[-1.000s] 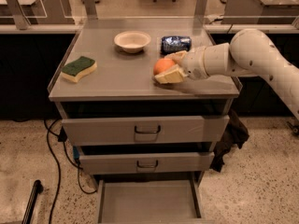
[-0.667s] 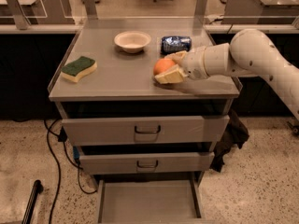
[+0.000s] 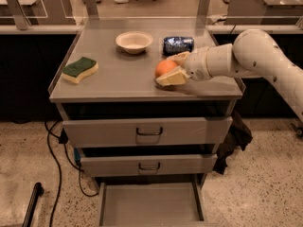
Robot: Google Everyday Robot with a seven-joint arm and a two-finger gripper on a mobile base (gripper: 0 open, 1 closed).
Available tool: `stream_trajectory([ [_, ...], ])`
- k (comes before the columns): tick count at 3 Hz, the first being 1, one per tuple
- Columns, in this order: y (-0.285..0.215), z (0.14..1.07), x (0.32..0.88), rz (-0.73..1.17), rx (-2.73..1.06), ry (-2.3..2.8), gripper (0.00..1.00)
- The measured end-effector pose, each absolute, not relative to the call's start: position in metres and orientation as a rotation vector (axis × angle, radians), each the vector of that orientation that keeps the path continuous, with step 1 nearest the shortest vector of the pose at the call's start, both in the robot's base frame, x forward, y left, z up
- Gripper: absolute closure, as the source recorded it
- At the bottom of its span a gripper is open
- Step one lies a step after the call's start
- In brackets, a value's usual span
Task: Pick orange from bottom drawer and place on counter
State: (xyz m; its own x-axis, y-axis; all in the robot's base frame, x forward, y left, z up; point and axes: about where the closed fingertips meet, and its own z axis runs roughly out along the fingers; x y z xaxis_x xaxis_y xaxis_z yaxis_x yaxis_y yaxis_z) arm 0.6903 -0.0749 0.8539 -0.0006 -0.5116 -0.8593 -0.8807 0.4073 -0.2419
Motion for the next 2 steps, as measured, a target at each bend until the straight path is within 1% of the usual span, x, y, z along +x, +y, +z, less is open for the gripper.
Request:
stream_trajectory([
  [1,-0.0747,0.8538,0.6903,0.459,-1.241,1.657,0.00],
  [2,-0.0747,0.8538,0.6903,0.459,-1.241,1.657,0.00],
])
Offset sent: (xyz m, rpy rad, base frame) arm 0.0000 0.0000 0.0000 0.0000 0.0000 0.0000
